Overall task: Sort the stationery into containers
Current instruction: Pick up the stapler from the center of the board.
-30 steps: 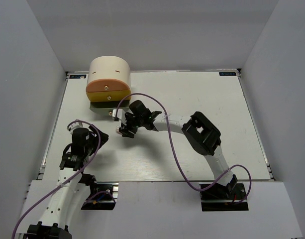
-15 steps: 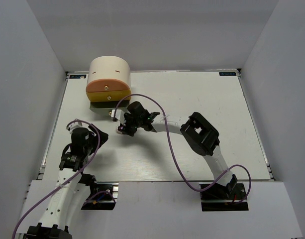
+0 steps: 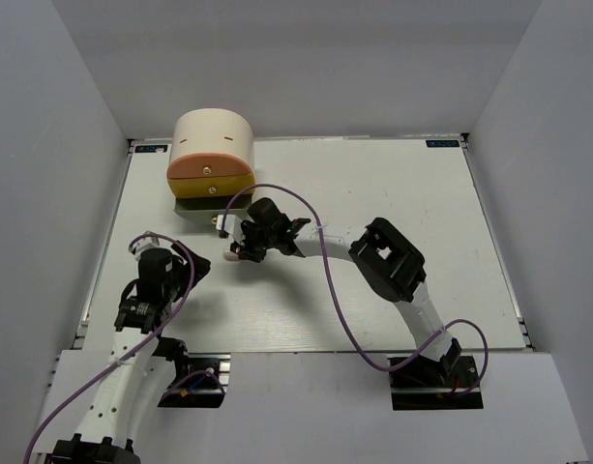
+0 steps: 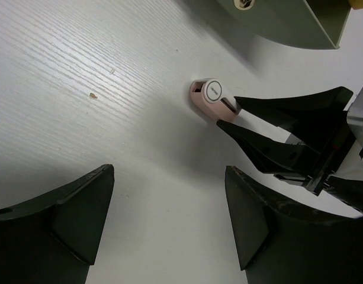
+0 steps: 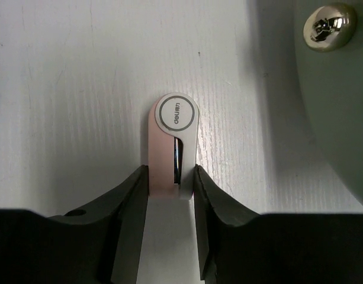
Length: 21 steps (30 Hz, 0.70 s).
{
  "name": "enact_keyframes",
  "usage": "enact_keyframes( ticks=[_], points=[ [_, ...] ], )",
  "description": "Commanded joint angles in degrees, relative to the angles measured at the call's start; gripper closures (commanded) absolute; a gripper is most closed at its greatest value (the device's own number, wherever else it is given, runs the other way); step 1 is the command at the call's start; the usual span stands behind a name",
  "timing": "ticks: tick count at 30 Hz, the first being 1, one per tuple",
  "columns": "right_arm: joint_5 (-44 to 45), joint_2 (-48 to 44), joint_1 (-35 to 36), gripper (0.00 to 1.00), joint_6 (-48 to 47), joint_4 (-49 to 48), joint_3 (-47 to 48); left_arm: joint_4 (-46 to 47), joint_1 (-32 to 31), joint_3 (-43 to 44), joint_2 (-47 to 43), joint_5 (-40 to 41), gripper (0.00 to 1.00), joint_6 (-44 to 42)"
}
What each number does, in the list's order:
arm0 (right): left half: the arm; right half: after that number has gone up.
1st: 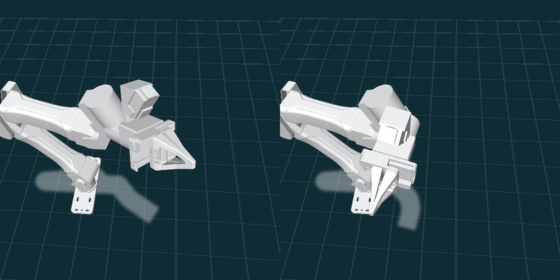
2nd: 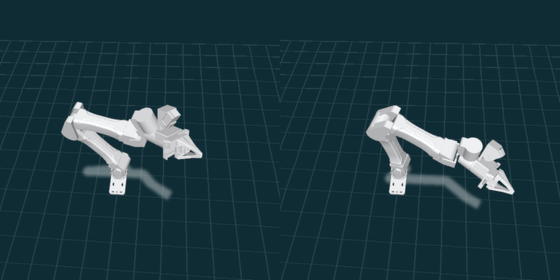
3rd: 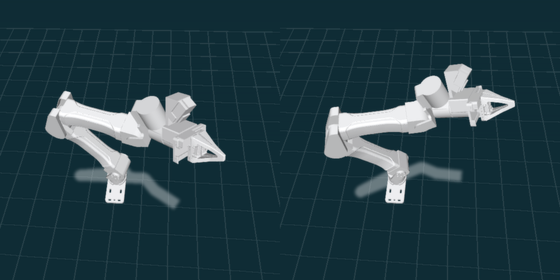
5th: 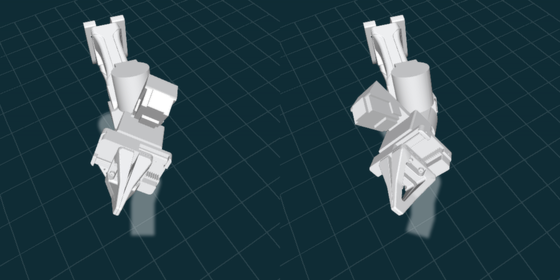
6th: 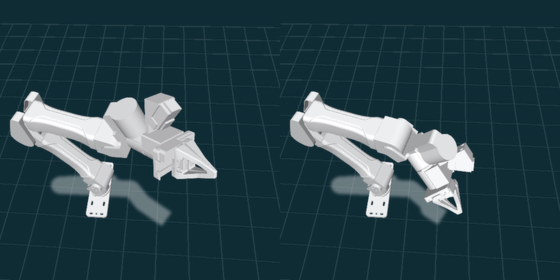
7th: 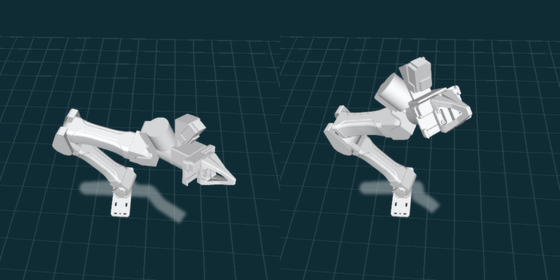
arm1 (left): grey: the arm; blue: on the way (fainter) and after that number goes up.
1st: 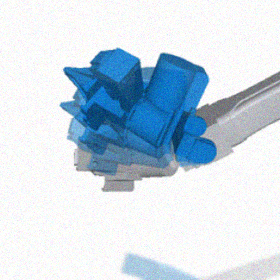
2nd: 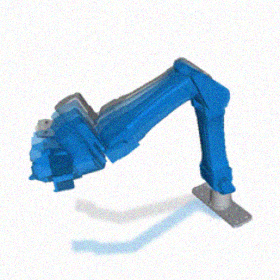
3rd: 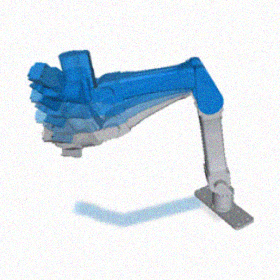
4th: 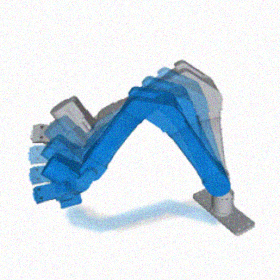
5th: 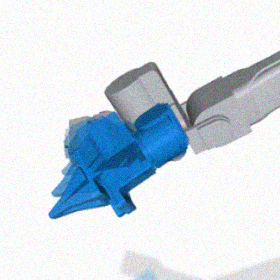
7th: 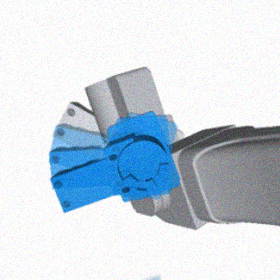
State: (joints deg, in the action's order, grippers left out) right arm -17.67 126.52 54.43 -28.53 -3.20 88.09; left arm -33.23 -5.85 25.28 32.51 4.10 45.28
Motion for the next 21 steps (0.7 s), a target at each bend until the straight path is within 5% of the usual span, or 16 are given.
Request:
enact_keyframes(
  ticks=[1,9,21],
  points=[
    [-2.0,-2.1,-0.1,0.68,0.1,-0.4,1.5,-0.6,-0.3,2.0,-0.9,1.2,0.15,0.4],
    [-2.7,-11.9,-0.2,0.71,-1.3,0.8,-0.5,1.1,0.2,0.8,-1.4,1.7,0.15,1.0],
    [10.1,-15.6,-1.4,0.71,-14.1,0.8,1.0,5.5,0.2,-2.1,-1.4,1.2,0.15,2.0]
  ],
)
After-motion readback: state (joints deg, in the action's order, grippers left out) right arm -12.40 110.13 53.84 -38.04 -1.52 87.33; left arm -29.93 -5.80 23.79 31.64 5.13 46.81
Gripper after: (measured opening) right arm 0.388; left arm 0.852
